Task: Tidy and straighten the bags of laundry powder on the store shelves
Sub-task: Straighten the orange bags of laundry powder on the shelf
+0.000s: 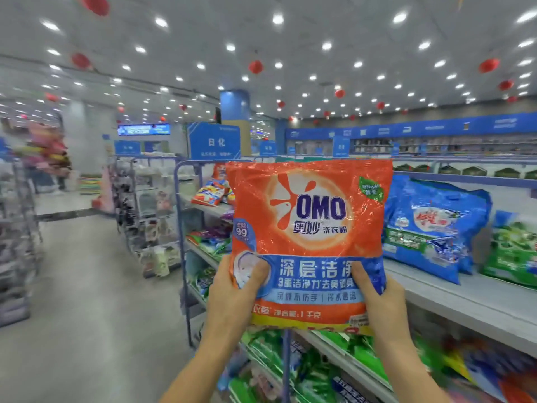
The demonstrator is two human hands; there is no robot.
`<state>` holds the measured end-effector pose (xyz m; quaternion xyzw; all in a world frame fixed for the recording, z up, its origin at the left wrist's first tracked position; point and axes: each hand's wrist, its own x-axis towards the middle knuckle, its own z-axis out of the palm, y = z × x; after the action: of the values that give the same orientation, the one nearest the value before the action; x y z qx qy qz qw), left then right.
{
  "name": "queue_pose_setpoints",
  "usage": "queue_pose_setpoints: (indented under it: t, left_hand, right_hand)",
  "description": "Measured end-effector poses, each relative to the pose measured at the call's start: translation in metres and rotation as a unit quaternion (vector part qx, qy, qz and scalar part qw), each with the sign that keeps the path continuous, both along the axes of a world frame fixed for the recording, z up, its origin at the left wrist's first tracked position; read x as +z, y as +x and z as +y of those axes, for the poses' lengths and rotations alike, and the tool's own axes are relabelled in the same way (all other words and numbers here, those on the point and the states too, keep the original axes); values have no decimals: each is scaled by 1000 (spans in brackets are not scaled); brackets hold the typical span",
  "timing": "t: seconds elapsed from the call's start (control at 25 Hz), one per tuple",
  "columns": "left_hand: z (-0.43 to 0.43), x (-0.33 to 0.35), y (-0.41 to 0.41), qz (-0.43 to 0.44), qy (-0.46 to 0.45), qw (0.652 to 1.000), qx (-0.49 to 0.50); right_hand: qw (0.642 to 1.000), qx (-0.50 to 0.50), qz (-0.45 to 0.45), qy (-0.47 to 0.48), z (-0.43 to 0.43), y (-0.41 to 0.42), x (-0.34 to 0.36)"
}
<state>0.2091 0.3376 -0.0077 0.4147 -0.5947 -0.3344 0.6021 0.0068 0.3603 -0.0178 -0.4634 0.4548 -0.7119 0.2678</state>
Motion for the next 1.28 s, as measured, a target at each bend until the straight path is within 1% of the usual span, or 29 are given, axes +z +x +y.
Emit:
queue_pose_setpoints:
  t: [0.2,0.4,0.48,0.6,0.8,0.96,1.12,1.28]
  left_hand:
    - [-120,-1,72,22,14,993,112]
    - [-242,-2,139,41,42,977,204]
    - [-280,-7,169,56,56,967,242]
    - [-342,-21,222,79,73,956,272]
    - [-457,-34,315,87,76,952,282]
    - [-558,-25,393,65,64,957,275]
    - [-662,-7,453,43,68,970,230]
    - [-754,2,478,28,81,980,180]
  right_hand:
    - [994,103,-23,7,-158,73,-5]
    - [982,188,5,22,-316,146,-3]
    - [975,220,10,42,-366,181,-11]
    - [968,244,16,59,-435,238,-24]
    - [964,260,16,48,-544,331,-28]
    - [965,260,23,31,-629,402,-17]
    - [970,240,17,29,-717,455,-6]
    - [982,187,9,29,-795,479,0]
